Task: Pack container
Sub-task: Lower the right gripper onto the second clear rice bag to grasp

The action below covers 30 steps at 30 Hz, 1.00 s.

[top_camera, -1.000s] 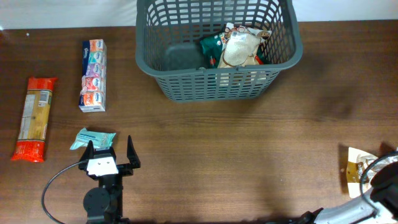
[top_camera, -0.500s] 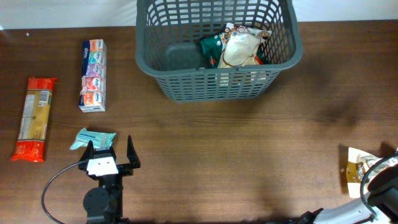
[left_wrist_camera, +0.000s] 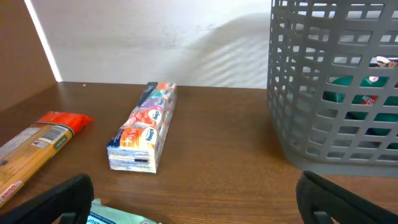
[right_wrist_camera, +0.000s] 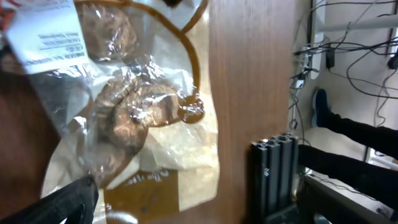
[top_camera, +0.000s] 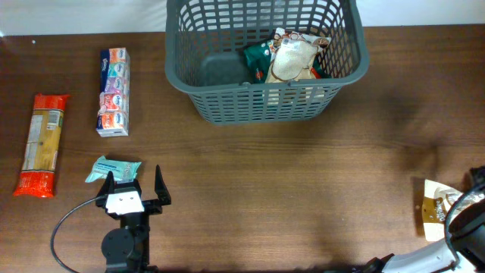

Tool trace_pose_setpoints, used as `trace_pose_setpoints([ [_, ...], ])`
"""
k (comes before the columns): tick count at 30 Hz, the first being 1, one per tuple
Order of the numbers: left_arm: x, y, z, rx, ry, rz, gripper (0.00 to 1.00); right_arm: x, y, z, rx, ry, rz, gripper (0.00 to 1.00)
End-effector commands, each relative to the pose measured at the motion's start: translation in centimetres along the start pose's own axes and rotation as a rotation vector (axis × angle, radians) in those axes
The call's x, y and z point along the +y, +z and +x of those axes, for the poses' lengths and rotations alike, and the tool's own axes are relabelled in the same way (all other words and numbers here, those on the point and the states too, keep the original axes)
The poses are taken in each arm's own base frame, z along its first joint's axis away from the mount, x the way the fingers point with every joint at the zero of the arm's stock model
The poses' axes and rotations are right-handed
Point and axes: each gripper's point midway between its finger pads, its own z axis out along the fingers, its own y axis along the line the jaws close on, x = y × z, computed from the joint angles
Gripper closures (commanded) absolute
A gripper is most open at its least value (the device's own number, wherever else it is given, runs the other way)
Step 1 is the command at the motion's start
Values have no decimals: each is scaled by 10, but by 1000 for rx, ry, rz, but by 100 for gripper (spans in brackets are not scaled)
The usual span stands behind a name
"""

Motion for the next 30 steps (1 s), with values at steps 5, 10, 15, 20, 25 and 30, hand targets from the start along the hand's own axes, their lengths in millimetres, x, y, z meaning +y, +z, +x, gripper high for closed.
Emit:
trace_pose_setpoints([
  [5,-3,0,1,-2,-10,14,1,23,30,5,6,-78,-82,1],
  [10,-3,0,1,-2,-10,14,1,56,33,6,3,-221,-234,1],
  [15,-3,0,1,-2,-10,14,1,69,30,7,2,-264,-302,1],
  [20,-3,0,1,-2,-10,14,1,67,31,8,6,-263,-295,1],
  [25,-3,0,1,-2,-10,14,1,55,43,13,47,-205,-255,1],
  [30,-3,0,1,-2,-10,14,1,39,72,22,104,-143,-224,1],
])
